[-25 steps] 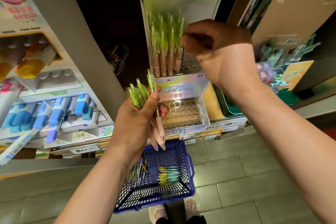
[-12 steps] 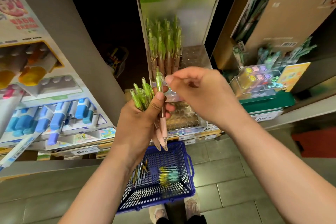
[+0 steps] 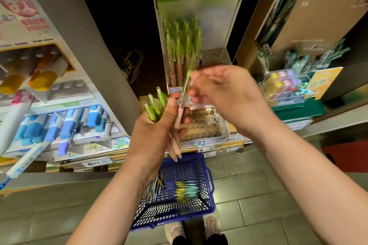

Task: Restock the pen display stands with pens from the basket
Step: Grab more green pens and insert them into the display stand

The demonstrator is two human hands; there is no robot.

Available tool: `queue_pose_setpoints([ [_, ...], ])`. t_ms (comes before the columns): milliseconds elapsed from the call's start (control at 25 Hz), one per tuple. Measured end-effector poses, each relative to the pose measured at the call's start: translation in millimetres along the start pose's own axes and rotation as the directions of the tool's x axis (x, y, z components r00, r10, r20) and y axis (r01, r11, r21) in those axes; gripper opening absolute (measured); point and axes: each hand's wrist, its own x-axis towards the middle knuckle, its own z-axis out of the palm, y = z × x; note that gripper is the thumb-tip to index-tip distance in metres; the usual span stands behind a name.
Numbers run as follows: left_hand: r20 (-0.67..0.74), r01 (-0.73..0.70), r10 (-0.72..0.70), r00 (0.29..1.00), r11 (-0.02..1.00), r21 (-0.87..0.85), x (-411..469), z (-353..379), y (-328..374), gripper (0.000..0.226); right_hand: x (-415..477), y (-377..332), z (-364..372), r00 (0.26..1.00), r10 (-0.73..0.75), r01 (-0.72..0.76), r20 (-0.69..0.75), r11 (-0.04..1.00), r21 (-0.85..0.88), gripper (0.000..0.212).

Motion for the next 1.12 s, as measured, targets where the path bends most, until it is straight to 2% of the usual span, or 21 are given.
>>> queue_pose_setpoints([
  [120, -0.002, 0.021, -0.021, 1.000, 0.999, -0.042, 0, -7, -5, 0.029, 15, -16, -6, 0.966, -0.186, 0.204, -0.181, 0.975, 0.092, 0.022],
  [240, -0.017, 0.038, -0.040, 0.999, 0.996, -0.086, 2, -11, -7, 0.033, 21, -26, -3, 0.883, -0.378, 0.392, -0.278, 0.920, -0.008, 0.010],
  [320, -0.036, 0.062, -0.066, 0.997, 0.991, -0.119, 2, -10, -6, 0.029, 22, -25, 3, 0.855, -0.429, 0.425, -0.290, 0.902, -0.081, 0.012],
  [480, -0.029, 0.098, -0.103, 0.994, 0.984, -0.151, 0, -13, -6, 0.028, 22, -19, 13, 0.830, -0.513, 0.428, -0.220, 0.838, -0.339, 0.006],
  [560, -0.023, 0.111, -0.115, 0.993, 0.987, -0.117, -1, -15, -6, 0.028, 20, -18, 15, 0.816, -0.536, 0.441, -0.214, 0.818, -0.369, 0.007],
  [680, -0.012, 0.129, -0.130, 0.991, 0.988, -0.085, -2, -19, -7, 0.024, 20, -21, 19, 0.825, -0.540, 0.447, -0.168, 0.804, -0.392, 0.005],
  [800, 0.006, 0.115, -0.115, 0.993, 0.991, -0.074, -4, -23, -9, 0.024, 20, -16, 23, 0.872, -0.487, 0.367, -0.055, 0.723, -0.585, 0.008],
  [960, -0.027, 0.093, -0.100, 0.995, 0.980, -0.177, -3, -23, -11, 0.017, 16, -10, 23, 0.898, -0.437, 0.336, -0.044, 0.748, -0.573, 0.014],
  [1080, -0.045, 0.062, -0.074, 0.996, 0.971, -0.232, -2, -22, -9, 0.024, 18, -6, 25, 0.944, -0.330, 0.234, 0.006, 0.658, -0.715, 0.014],
  [1120, -0.040, 0.053, -0.064, 0.997, 0.970, -0.237, -2, -22, -9, 0.026, 16, -3, 25, 0.962, -0.273, 0.181, -0.014, 0.677, -0.713, 0.015],
])
